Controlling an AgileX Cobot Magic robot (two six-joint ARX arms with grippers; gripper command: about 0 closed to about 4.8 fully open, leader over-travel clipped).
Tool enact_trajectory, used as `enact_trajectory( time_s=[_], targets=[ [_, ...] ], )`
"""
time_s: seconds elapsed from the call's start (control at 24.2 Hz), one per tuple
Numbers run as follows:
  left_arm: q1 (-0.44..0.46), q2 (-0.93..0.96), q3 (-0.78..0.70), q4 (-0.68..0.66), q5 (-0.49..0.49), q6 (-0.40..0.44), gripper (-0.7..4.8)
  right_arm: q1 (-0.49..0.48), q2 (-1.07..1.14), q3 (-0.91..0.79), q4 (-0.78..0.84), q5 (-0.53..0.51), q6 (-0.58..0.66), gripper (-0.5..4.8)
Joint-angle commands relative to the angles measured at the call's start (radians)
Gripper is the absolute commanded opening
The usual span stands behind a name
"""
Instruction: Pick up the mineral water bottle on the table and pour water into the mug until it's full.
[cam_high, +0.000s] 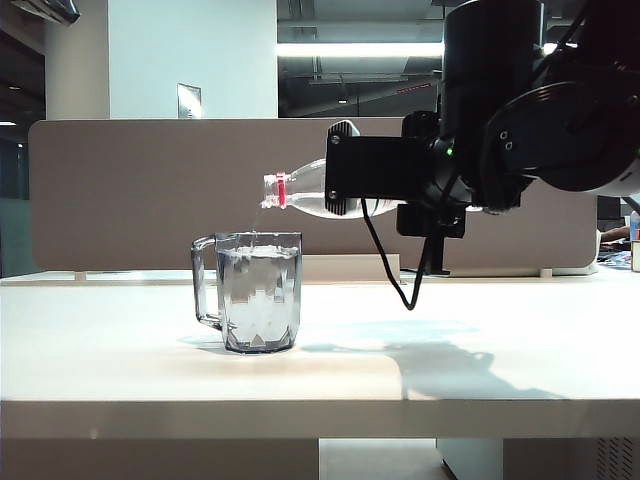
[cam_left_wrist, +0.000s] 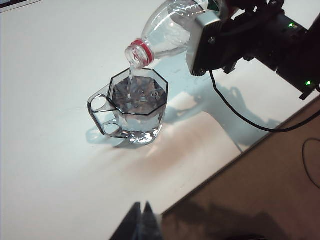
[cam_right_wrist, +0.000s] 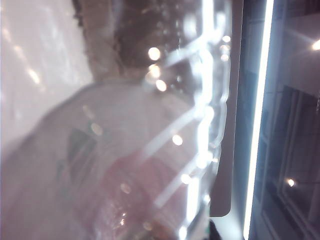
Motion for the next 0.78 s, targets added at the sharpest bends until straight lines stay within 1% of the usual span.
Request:
enact_trajectory(
  time_s=[0.04, 0.16, 0.37, 0.41, 0.45, 0.49, 0.54, 0.58, 0.62, 0.66, 0.7, 0.78],
  targets=[
    [0.000, -0.001, 0.004, 0.010, 0.002, 0.004, -0.05, 0.002, -0.010, 0.006, 0.030, 0.030, 0.081, 2.00],
    [0.000, -0.001, 0.004, 0.010, 0.002, 0.004, -0.05, 0.005, -0.010, 0.006, 0.031, 0.039, 0.198, 2.00],
    [0.000, -0.001, 0.004, 0.010, 0.002, 0.004, -0.05, 0.028, -0.010, 0.006, 0.039, 0.035, 0.483, 1.99],
    [0.000, -0.001, 0.004, 0.010, 0.002, 0.004, -0.05, 0.034, -0.010, 0.005, 0.038, 0.035, 0.578, 1.97],
    [0.000, -0.001, 0.004, 0.010, 0.003, 0.004, -0.05, 0.034, -0.010, 0.003, 0.038, 0.034, 0.644, 1.97],
    [0.000, -0.001, 0.004, 0.010, 0.003, 0.004, -0.05, 0.040, -0.010, 0.000, 0.036, 0.036, 0.766, 1.97],
    [0.000, -0.001, 0.004, 0.010, 0.003, 0.004, -0.05, 0.040, -0.010, -0.006, 0.037, 0.035, 0.855, 1.97],
    [0.000, -0.001, 0.004, 0.010, 0.003, 0.004, -0.05, 0.040, -0.010, -0.011, 0.037, 0.035, 0.915, 1.97],
    [0.000, -0.001, 0.004, 0.010, 0.003, 0.004, -0.05, 0.040, -0.010, -0.024, 0.037, 0.034, 1.039, 1.97],
    [0.000, -0.001, 0.004, 0.010, 0.003, 0.004, -0.05, 0.040, -0.010, -0.031, 0.037, 0.034, 1.094, 1.97],
    [0.000, -0.001, 0.004, 0.010, 0.002, 0.004, -0.05, 0.042, -0.010, -0.048, 0.037, 0.031, 1.187, 1.97],
    [0.000, -0.001, 0.004, 0.010, 0.002, 0.004, -0.05, 0.044, -0.010, -0.084, 0.038, 0.023, 1.318, 1.97]
  ],
)
